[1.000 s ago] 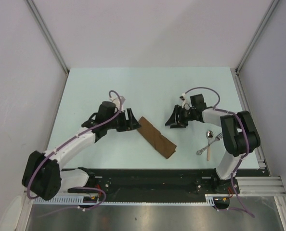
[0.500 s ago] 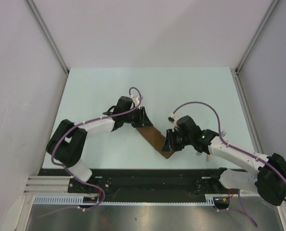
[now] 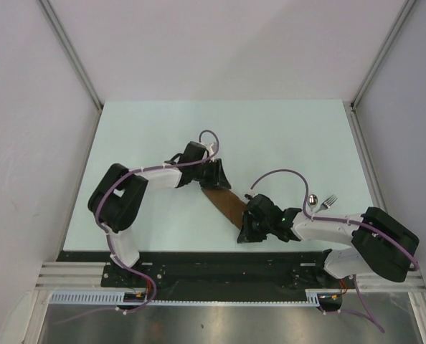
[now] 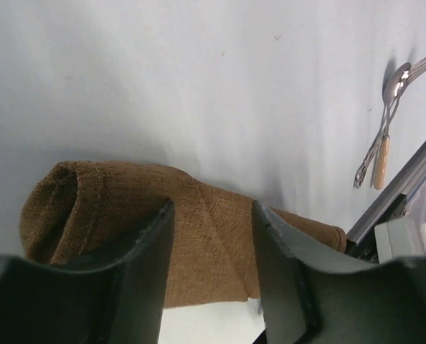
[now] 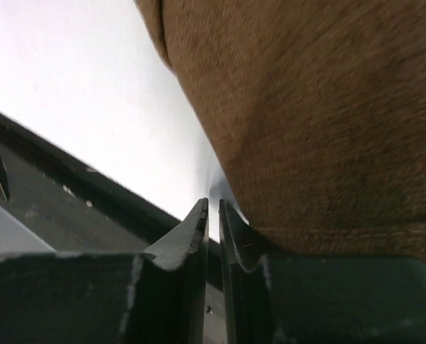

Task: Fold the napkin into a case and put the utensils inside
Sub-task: Rotate the smaller rectangle-folded napkin at the center of the board, then smooth out the smaller rectangle-folded napkin at the center of the board.

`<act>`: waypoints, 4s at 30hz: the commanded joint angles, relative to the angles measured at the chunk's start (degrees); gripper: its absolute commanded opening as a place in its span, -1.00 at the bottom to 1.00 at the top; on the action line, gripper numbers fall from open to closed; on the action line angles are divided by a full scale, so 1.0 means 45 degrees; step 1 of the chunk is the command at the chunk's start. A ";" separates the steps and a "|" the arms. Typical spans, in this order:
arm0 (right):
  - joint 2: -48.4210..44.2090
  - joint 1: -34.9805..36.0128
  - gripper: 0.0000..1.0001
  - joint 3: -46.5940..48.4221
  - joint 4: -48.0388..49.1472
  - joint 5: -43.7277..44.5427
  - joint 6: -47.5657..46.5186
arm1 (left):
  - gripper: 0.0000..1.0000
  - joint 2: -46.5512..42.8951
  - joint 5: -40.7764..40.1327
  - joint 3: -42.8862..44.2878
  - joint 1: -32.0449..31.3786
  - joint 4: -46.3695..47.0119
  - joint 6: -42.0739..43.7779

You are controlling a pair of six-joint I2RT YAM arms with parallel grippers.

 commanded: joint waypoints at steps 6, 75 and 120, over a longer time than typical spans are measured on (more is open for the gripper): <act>0.0215 -0.2108 -0.67 -0.0130 -0.0207 0.4152 0.0026 | 0.43 -0.3150 -0.2695 0.2312 0.0136 -0.2348 0.1024; 0.7481 -0.6213 -0.52 0.9205 -0.0692 -0.3429 -0.6265 | 0.39 -0.6541 -0.4545 -0.7450 -0.2500 0.4118 -0.4230; 0.4924 -0.3225 -0.70 0.2448 0.7532 -0.7450 -0.0913 | -0.38 0.1855 0.3906 0.0794 0.1621 0.5051 -0.2019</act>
